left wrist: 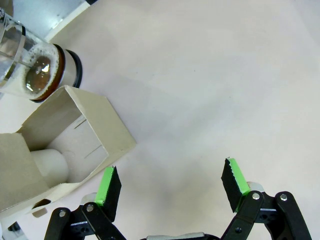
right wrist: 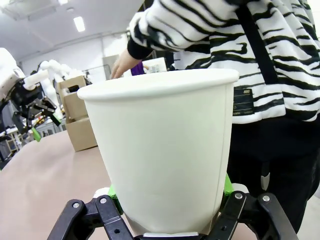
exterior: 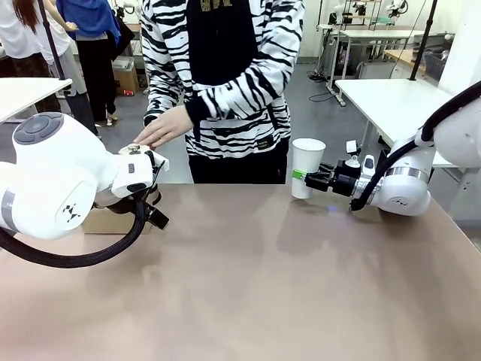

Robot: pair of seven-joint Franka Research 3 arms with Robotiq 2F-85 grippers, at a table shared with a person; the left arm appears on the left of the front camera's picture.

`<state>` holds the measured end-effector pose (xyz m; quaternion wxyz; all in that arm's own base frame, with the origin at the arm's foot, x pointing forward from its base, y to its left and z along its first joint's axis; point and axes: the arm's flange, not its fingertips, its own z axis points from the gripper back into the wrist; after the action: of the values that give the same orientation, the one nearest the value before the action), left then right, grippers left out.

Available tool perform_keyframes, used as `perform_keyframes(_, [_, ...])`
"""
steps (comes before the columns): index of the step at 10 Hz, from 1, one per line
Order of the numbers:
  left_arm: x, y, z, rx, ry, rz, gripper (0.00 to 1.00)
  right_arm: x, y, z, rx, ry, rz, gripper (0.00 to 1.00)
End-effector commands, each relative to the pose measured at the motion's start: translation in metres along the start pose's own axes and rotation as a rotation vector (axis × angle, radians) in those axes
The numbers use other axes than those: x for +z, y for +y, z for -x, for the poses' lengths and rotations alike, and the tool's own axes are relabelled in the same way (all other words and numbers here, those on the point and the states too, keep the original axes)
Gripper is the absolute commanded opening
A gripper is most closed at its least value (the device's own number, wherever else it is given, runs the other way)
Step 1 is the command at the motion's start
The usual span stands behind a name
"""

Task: Pour a drink into a cup and package it in a carrier.
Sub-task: When a person places the Paper Cup Lid on the 600 ml Paper Cup , lift the 600 ml Paper Cup.

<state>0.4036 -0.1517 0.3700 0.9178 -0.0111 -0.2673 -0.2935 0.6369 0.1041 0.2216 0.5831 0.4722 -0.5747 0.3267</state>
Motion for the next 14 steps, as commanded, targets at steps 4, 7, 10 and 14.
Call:
perform_keyframes(4, [0.0004,-0.0002,0.0000,0.000,-0.001,0.002,1.00,-0.0013,0.0041,-0.0054,-0.002,-0.012,0.011,0.80])
perform_keyframes(7, [0.0004,-0.0002,0.0000,0.000,-0.001,0.002,1.00,-0.0013,0.0041,-0.0054,-0.002,-0.012,0.011,0.80])
perform_keyframes(10, [0.0004,-0.0002,0.0000,0.000,-0.001,0.002,1.00,-0.0013,0.0041,-0.0054,-0.002,-0.012,0.011,0.80])
perform_keyframes(14, [0.0004,-0.0002,0.0000,0.000,-0.001,0.002,1.00,-0.0013,0.0041,-0.0054,-0.002,-0.012,0.011,0.80])
